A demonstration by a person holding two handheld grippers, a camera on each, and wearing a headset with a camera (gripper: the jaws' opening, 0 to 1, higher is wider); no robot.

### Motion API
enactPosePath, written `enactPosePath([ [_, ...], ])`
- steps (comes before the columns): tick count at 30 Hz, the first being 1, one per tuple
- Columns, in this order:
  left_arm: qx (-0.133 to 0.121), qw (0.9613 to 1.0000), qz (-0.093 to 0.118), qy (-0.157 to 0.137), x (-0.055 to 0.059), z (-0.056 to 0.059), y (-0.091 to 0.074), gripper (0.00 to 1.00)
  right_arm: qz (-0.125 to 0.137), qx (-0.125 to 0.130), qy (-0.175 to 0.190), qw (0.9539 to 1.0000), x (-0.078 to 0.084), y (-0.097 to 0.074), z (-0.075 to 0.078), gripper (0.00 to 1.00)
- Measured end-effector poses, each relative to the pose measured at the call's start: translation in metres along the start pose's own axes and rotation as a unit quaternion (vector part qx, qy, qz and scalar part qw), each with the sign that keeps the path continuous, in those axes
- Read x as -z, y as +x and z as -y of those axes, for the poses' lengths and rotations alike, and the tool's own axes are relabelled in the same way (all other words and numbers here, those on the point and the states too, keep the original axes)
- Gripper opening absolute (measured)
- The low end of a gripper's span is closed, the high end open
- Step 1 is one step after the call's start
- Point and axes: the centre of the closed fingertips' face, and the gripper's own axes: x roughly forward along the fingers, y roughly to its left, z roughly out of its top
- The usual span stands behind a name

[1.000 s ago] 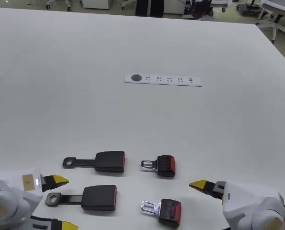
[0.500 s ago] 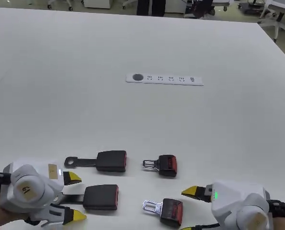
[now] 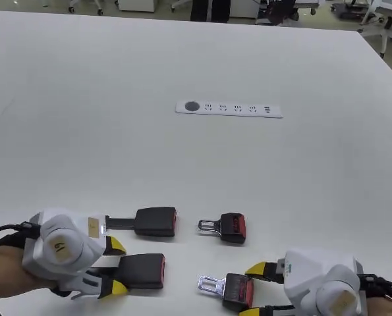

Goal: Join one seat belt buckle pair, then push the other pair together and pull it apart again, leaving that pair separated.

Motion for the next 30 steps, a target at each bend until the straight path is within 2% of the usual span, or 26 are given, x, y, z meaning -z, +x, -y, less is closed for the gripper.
enactPosePath([
  [6,0.019,0.9997,-0.003,0.011,0.0011,0.0039,0.0016,0.33,0.0,-0.002,-0.004,1.0,-0.0001,0.0,0.0002,0.31],
  [20,0.034,0.9989,-0.004,0.032,0.0037,0.0013,0.0033,0.32,-0.005,-0.012,-0.012,0.9998,-0.0007,-0.0002,-0.0003,0.3],
  [30,0.048,0.9975,-0.016,0.049,0.0019,0.0041,0.0027,0.32,-0.011,-0.023,-0.026,0.9993,-0.0001,0.0006,0.0013,0.3],
])
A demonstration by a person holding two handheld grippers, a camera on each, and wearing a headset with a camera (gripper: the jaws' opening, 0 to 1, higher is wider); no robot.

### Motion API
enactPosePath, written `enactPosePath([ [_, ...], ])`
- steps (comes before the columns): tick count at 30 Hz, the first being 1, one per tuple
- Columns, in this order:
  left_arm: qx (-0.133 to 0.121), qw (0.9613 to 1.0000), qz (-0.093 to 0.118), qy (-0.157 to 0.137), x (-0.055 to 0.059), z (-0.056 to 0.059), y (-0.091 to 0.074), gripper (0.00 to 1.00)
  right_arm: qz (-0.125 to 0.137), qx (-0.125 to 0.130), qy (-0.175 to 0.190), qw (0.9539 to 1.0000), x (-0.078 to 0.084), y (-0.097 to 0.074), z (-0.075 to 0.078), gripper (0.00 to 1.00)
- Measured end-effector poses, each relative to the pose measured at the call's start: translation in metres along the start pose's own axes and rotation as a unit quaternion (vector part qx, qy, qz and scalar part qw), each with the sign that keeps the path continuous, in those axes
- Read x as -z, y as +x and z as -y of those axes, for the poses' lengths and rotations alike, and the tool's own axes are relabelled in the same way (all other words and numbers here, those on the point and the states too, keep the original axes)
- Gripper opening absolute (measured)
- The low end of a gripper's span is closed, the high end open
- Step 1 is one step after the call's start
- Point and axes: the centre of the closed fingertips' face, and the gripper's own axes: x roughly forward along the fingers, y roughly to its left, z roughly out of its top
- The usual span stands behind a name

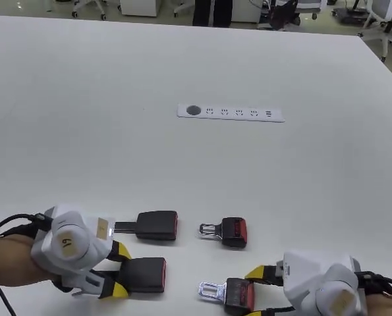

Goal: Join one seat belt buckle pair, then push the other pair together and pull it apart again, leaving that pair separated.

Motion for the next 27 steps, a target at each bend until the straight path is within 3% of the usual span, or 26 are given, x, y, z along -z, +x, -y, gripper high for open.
enactPosePath([
  [27,0.011,0.9997,-0.022,0.006,0.001,0.0,0.0,0.32,-0.005,-0.028,-0.042,0.9987,-0.023,0.019,0.009,0.3],
])
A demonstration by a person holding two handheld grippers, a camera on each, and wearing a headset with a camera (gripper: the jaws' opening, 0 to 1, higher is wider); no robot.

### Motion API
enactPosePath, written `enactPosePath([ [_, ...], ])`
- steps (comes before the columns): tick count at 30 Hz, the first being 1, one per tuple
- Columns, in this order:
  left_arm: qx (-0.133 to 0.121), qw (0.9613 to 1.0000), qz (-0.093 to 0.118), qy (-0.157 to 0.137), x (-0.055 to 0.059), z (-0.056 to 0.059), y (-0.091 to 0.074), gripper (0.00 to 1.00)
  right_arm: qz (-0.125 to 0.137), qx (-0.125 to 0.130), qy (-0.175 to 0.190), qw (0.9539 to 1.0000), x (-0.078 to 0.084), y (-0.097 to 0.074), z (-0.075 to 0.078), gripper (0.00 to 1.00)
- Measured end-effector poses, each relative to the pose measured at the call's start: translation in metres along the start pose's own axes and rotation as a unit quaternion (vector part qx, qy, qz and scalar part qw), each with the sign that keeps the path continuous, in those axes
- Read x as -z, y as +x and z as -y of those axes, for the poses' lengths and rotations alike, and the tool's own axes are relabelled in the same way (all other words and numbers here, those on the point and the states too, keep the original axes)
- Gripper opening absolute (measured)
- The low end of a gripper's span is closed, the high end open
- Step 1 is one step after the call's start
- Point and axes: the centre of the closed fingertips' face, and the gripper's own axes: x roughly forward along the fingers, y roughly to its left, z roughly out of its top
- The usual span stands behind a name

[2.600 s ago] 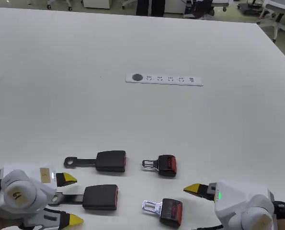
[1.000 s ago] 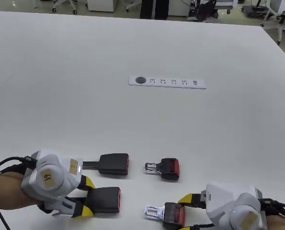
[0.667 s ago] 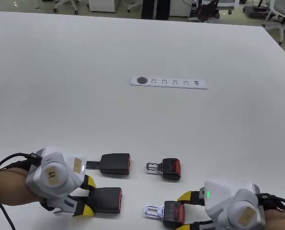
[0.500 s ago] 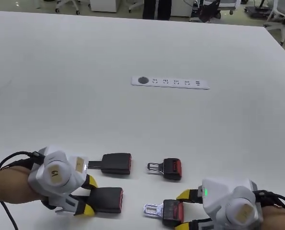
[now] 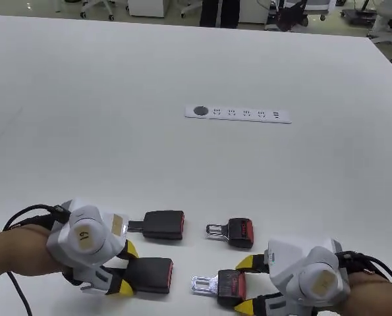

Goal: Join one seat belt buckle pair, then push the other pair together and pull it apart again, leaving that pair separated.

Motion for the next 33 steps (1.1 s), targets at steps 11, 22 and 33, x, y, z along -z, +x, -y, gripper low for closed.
enactPosePath([
  [11,-0.001,1.0,-0.004,-0.005,0.0,0.0,0.001,0.32,0.003,-0.008,-0.008,0.9999,-0.011,0.012,0.004,0.3],
  [22,-0.001,1.0,-0.004,-0.007,0.0,0.0,0.0,0.32,0.006,-0.015,-0.011,0.9998,-0.019,0.024,0.008,0.3],
  [33,-0.001,0.9999,-0.003,-0.011,0.0,-0.001,0.0,0.32,0.01,-0.019,-0.01,0.9997,-0.027,0.033,0.009,0.3],
])
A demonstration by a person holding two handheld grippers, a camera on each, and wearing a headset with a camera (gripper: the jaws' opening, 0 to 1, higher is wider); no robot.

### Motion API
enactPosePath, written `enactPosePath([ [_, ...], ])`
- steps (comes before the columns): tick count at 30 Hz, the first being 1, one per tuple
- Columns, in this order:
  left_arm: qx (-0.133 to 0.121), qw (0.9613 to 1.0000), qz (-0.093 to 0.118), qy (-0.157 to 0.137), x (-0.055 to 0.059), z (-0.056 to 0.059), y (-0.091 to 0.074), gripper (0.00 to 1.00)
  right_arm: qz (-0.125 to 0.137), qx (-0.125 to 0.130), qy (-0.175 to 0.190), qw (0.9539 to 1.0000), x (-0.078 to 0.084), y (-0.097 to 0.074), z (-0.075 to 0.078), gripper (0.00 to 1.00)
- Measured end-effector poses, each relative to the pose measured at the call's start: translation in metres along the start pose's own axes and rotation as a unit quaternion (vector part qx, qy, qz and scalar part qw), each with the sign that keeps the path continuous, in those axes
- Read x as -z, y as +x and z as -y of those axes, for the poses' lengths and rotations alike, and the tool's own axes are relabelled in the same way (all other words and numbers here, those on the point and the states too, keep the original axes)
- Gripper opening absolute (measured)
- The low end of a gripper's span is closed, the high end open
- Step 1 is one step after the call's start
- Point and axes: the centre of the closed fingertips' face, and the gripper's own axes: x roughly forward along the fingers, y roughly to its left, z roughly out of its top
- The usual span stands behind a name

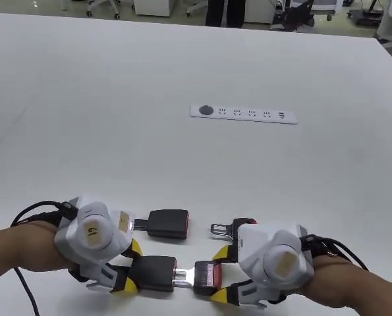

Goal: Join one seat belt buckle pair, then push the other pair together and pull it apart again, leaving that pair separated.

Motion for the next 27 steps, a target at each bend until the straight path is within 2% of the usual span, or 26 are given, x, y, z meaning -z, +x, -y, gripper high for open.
enactPosePath([
  [7,-0.001,1.0,0.001,-0.001,0.0007,-0.0003,0.0001,0.32,0.005,0.001,0.002,1.0,-0.0055,0.0014,-0.003,0.3],
  [27,-0.004,1.0,0.004,-0.006,0.0005,0.0002,0.0,0.31,0.006,0.004,0.011,0.9999,-0.0068,0.0009,-0.0024,0.29],
])
